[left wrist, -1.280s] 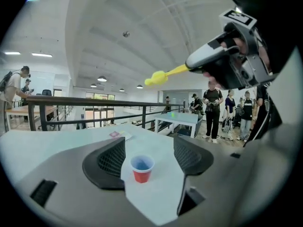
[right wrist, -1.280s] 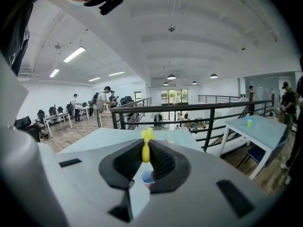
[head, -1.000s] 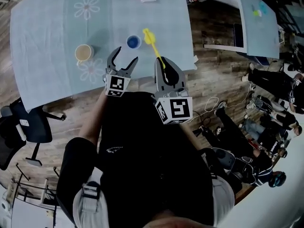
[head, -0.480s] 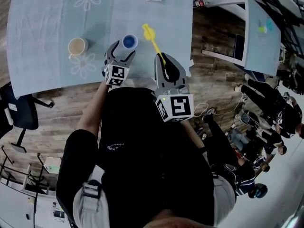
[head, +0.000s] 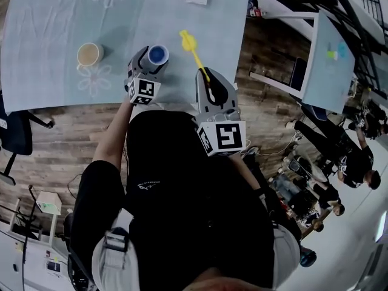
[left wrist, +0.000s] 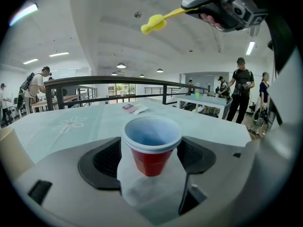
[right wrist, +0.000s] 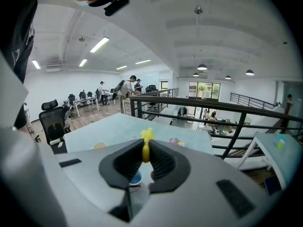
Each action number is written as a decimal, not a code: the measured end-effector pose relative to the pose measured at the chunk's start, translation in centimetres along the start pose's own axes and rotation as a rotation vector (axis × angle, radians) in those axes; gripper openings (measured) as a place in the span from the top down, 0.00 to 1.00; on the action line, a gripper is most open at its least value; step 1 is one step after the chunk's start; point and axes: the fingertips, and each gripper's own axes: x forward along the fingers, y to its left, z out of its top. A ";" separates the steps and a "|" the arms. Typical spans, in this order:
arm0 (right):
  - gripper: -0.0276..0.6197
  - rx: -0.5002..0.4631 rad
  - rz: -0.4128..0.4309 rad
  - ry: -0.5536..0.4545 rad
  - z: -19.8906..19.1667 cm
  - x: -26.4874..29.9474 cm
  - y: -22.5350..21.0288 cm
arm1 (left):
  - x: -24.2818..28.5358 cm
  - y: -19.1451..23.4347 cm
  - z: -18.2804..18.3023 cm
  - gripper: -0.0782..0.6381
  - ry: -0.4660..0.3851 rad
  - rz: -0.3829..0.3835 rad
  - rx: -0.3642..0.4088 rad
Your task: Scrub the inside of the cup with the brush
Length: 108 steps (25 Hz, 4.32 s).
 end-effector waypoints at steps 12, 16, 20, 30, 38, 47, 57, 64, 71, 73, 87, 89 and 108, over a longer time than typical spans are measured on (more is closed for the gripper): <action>0.90 -0.012 0.044 -0.005 0.2 0.1 -1.1 | 1.3 -0.2 2.3 0.43 -0.034 0.040 -0.051; 0.90 -0.002 0.036 -0.020 0.5 -0.1 -0.7 | 0.0 -0.3 4.6 0.44 -0.075 0.017 -0.035; 0.90 -0.002 0.043 -0.012 0.6 -0.3 0.0 | -3.1 0.3 9.0 0.44 -0.158 0.005 0.015; 0.90 -0.006 0.130 0.045 2.3 -0.9 4.3 | -10.0 4.2 15.4 0.44 -0.215 0.039 0.225; 0.90 -0.159 0.204 0.093 3.0 -1.3 11.7 | -14.5 6.4 15.0 0.44 -0.228 0.007 0.306; 0.90 -0.108 0.176 0.183 1.8 -1.1 16.7 | -18.8 5.4 15.3 0.44 -0.264 -0.106 0.475; 0.90 -0.089 0.194 0.330 -1.1 -1.3 17.8 | -21.8 2.1 15.0 0.44 -0.286 -0.237 0.642; 0.90 -0.071 0.219 0.379 -2.1 -2.4 18.8 | -22.0 1.1 15.0 0.44 -0.283 -0.299 0.733; 0.90 -0.063 0.240 0.348 -0.8 -2.8 19.2 | -22.1 -0.4 14.4 0.44 -0.285 -0.344 0.755; 0.90 -0.062 0.227 0.343 -0.6 -2.8 18.5 | -22.1 -0.5 14.7 0.44 -0.293 -0.345 0.749; 0.90 -0.075 0.198 0.385 -1.7 -2.6 18.1 | -22.0 1.5 15.5 0.45 -0.312 -0.294 0.769; 0.90 -0.076 0.212 0.388 -1.7 -2.7 18.6 | -21.9 1.4 15.3 0.44 -0.306 -0.297 0.771; 0.90 -0.008 0.151 0.327 -0.9 -4.4 15.2 | -21.5 -0.3 14.8 0.44 -0.292 -0.329 0.809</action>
